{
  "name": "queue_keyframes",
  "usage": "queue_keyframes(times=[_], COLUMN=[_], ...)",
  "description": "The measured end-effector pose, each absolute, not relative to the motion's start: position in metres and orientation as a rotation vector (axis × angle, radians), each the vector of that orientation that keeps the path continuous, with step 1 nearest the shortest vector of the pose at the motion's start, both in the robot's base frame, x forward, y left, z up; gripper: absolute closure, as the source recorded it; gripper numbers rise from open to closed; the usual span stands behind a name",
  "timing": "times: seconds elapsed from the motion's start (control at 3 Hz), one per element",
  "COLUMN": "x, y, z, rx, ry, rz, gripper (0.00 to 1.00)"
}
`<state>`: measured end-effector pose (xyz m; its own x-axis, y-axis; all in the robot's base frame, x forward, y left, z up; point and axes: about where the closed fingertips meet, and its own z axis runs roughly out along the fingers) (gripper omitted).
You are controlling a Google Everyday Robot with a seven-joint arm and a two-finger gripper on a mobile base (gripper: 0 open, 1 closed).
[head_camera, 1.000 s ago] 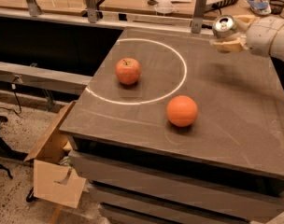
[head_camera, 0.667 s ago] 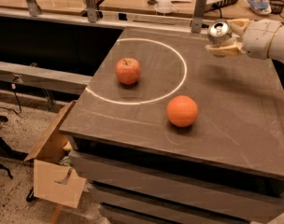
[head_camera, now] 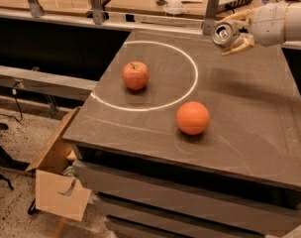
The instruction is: Knock 7up can over
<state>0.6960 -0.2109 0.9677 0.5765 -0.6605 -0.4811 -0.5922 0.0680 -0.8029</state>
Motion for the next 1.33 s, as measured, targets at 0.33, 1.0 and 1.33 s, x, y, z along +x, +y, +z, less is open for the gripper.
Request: queue_keyframes(times=[0.33,1.0,1.33], x=[0.676,0.634,0.626], y=[-0.193,-0.159,-0.152], z=[0.953,0.907,0.889], rx=[-1.809,-2.238,-2.359], ry=[0.972,0.810,0.789], rz=[-0.030,-0.118,-0.117], gripper=[1.00,0.75,0.52])
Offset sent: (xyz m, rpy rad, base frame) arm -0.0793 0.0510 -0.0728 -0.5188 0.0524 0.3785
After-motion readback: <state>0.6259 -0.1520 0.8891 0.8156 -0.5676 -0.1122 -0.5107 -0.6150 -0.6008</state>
